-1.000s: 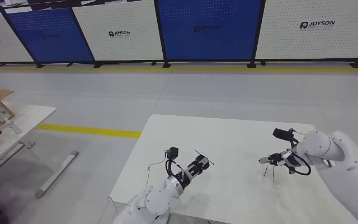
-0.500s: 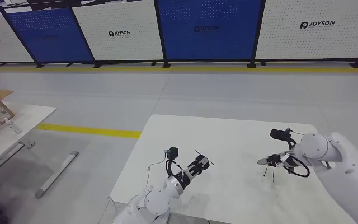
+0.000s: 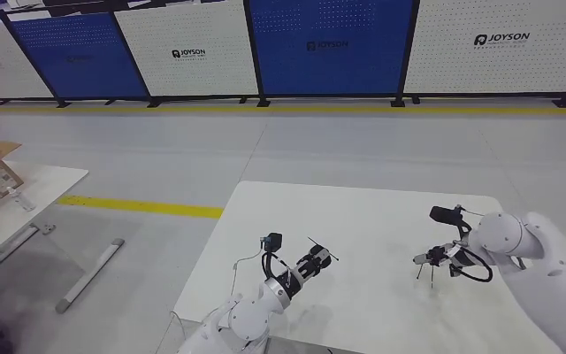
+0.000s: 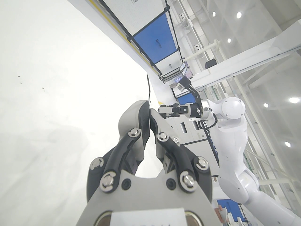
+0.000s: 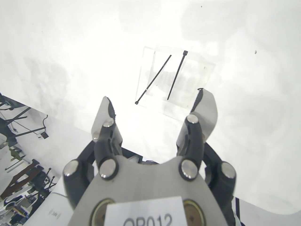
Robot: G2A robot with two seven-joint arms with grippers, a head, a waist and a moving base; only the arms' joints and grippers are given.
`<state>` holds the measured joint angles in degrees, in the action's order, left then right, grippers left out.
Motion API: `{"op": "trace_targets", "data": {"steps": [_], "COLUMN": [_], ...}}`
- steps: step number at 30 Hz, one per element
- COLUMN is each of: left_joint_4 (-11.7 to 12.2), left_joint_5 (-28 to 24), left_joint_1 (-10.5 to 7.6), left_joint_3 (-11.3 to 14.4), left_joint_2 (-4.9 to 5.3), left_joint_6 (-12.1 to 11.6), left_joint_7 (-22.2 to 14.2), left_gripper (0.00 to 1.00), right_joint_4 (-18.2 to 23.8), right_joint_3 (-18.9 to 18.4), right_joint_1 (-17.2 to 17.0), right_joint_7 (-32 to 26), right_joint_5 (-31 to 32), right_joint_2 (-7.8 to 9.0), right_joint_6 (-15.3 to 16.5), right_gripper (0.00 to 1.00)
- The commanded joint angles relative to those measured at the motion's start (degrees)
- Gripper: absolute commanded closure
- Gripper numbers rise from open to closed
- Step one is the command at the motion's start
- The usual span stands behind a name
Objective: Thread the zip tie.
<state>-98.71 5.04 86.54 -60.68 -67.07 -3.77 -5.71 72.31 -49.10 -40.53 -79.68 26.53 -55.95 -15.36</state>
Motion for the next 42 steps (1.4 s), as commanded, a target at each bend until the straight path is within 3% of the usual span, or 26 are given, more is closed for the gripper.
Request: {"op": "trace_targets", "data": {"steps": [1, 4, 11, 16, 25, 42], "left_joint_4": [0.0, 0.0, 0.0, 0.0, 0.0, 0.0], "left_joint_5": [0.0, 0.0, 0.0, 0.0, 0.0, 0.0], "left_joint_1": [0.0, 0.0, 0.0, 0.0, 0.0, 0.0], "left_joint_3": [0.0, 0.0, 0.0, 0.0, 0.0, 0.0], "left_joint_2": [0.0, 0.0, 0.0, 0.0, 0.0, 0.0], "left_joint_6": [0.0, 0.0, 0.0, 0.0, 0.0, 0.0], "left_joint_7": [0.0, 0.0, 0.0, 0.0, 0.0, 0.0], "left_gripper": [1.0, 1.0, 1.0, 1.0, 1.0, 1.0], "right_joint_4": [-0.77, -1.89, -4.21, -6.18, -10.76, -19.52], "right_joint_3": [0.75, 2.29, 5.77, 7.35, 10.55, 16.09], "right_joint_1": [0.5, 1.52, 4.07, 5.41, 7.81, 12.18], "right_joint_7": [0.04, 0.04, 0.04, 0.04, 0.04, 0.04], "right_joint_5": [-0.3, -0.66, -0.59, -0.4, -1.77, -0.83], "right_joint_2": [-0.13, -0.31, -0.73, -1.23, -2.99, -6.84], "right_joint_6": [-0.81, -2.0, -4.12, -4.12, -4.12, -4.12], "right_gripper": [0.66, 0.68, 0.62, 0.67, 0.75, 0.73]}}
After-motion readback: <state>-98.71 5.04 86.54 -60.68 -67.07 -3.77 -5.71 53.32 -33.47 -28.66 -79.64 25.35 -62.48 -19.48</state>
